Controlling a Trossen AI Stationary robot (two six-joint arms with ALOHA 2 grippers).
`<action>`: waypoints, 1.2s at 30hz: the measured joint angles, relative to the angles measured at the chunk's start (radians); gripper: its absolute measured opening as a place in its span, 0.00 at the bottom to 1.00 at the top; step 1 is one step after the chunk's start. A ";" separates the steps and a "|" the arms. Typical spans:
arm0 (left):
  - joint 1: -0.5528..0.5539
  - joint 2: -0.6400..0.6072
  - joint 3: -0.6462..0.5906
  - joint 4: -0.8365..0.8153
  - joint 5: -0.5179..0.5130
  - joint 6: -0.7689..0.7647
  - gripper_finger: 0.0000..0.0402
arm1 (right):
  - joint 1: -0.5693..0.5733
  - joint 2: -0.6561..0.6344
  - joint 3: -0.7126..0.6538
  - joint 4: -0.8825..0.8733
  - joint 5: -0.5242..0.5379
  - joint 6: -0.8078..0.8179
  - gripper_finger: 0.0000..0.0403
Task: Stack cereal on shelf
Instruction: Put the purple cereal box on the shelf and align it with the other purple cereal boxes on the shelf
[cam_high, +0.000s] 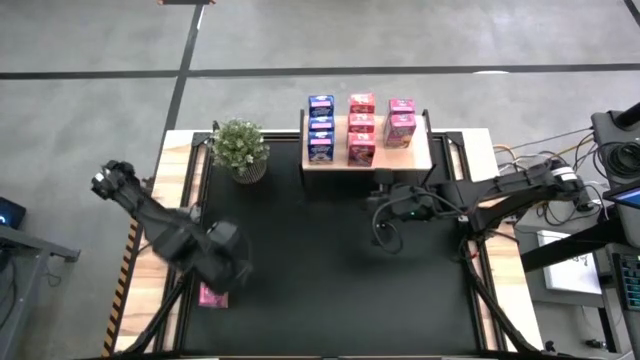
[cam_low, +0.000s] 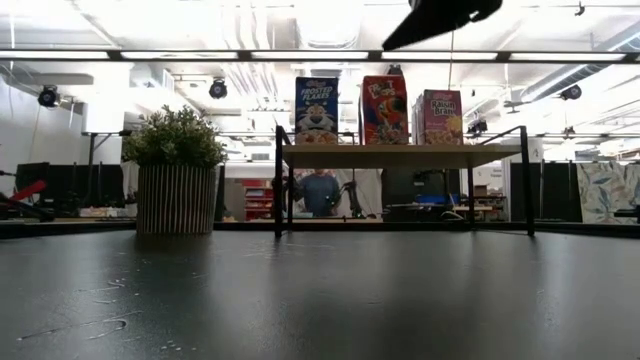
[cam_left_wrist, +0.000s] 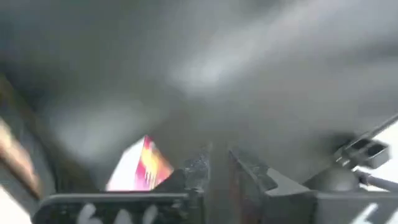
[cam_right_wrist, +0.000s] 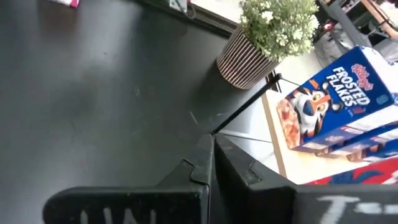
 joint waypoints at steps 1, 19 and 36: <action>-0.032 0.000 -0.022 0.001 0.020 -0.068 0.09 | 0.000 -0.008 -0.022 0.022 0.000 0.007 0.02; -0.178 0.011 -0.201 0.019 0.286 -0.457 0.69 | 0.002 -0.048 -0.112 0.170 -0.002 -0.045 0.02; -0.195 0.087 -0.215 -0.025 0.297 -0.457 0.69 | 0.002 -0.048 -0.114 0.166 -0.002 -0.035 0.02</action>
